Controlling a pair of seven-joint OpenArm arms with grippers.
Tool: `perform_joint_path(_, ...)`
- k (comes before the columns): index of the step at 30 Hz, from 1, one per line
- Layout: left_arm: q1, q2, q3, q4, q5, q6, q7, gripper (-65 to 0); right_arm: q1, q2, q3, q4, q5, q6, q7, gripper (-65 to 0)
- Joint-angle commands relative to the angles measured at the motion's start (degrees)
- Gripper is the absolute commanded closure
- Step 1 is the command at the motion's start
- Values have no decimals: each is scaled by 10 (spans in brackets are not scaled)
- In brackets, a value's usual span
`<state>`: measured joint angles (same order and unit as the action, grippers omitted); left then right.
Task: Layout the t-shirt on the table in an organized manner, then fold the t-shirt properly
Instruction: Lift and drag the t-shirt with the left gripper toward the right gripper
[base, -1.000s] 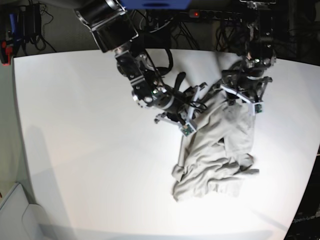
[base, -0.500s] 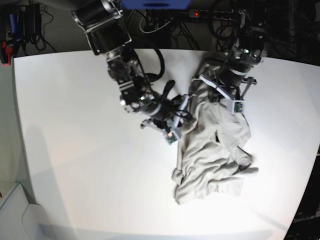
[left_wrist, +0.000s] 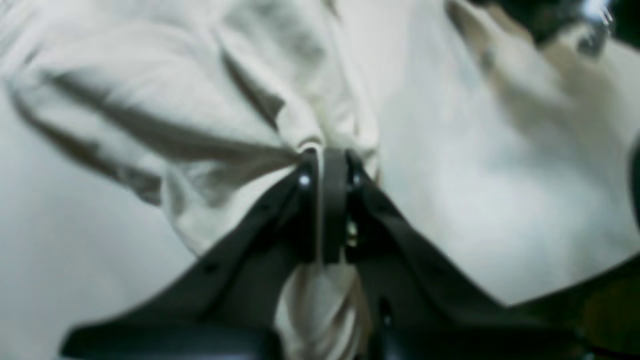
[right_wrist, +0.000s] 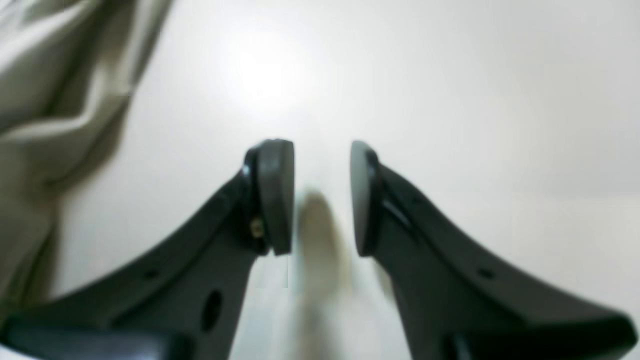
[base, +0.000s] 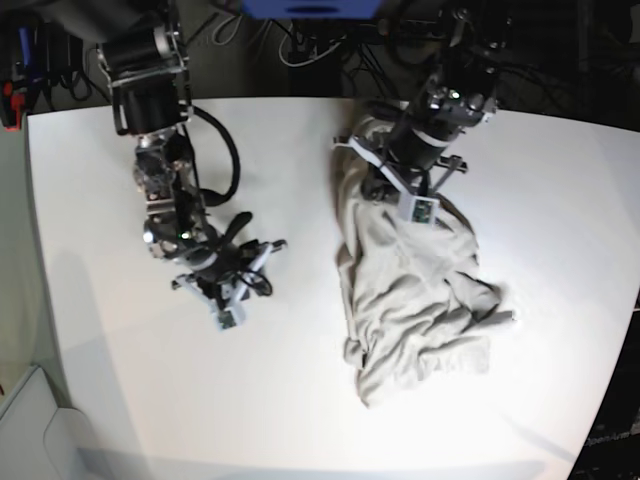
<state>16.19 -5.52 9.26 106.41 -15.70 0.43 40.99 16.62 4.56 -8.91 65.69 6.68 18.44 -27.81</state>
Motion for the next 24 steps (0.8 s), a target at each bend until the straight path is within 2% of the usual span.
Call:
perform_joint_path(1,-17,13,10,16,-2,-1,-11,-5,14,8,15,12,6,11,14,-204)
perform_joint_path(4,-46,37,46,18,-2,-1,-11,-6,16,24,65,12,6,66,13,-204)
perform_joint_path(5,-58,41,59,19,-2,-1,-11,-8,16,28,82,12,5,74,12,-204)
perform_joint_path(11,-130,57,158,45,-3,-1,-11,-9,6,57,111,11,5,75,12,-204)
perform_joint_path(17,-138,75,157,63,-3,-1,-13,-19,-6,59,111,12,5,75,12,-204)
perform_joint_path(19,-138,76,158,62,-3,-1,-11,-67,-13,59,111,11,5,75,12,-204)
perform_joint_path(24,-118,69,162,65,-3,-6,-11,-334,-16,57,111,11,5,75,12,-204)
